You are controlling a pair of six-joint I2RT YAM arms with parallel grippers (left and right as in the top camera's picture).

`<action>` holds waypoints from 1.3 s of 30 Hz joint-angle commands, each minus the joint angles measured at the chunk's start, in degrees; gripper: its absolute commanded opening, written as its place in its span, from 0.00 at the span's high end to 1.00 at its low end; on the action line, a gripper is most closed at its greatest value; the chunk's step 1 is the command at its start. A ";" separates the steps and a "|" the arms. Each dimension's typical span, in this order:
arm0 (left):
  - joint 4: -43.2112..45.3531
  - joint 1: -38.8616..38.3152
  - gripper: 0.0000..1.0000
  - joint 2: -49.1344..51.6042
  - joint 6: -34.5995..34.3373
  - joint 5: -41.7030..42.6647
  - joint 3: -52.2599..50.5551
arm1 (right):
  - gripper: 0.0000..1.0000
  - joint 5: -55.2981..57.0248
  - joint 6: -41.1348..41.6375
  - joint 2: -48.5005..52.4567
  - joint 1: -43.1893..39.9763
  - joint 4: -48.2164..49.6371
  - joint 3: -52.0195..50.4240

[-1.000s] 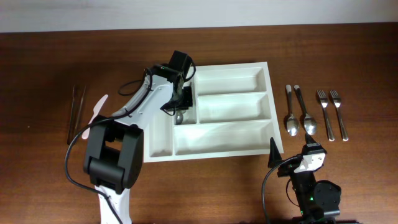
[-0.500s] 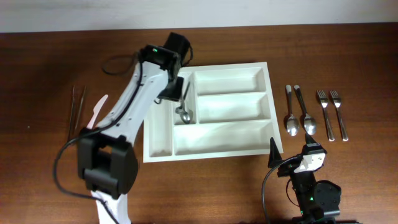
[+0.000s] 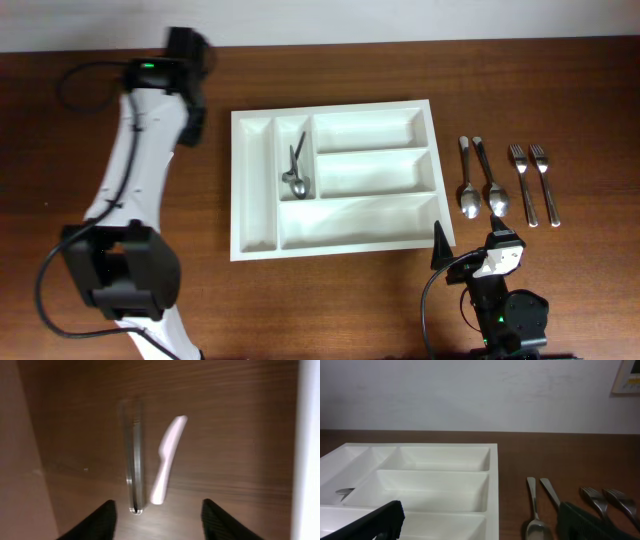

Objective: Pack container
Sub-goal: 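Move the left gripper to the white plastic knife and grasp it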

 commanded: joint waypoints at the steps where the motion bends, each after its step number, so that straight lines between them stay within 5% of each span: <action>1: 0.37 5.31 0.37 -0.79 7.69 3.76 0.37 | 0.01 0.48 0.50 -0.42 0.31 -0.37 -0.26; 8: 1.88 15.23 0.33 -0.79 18.18 24.50 0.35 | 0.01 0.48 0.50 -0.42 0.31 -0.37 -0.26; 16: 4.42 18.95 0.34 -0.37 22.43 30.71 -1.11 | 0.01 0.46 0.50 -0.42 0.31 -0.37 -0.26; 39: 16.68 18.73 0.41 7.21 22.38 27.19 -21.20 | 0.01 0.48 0.50 -0.42 0.31 -0.37 -0.26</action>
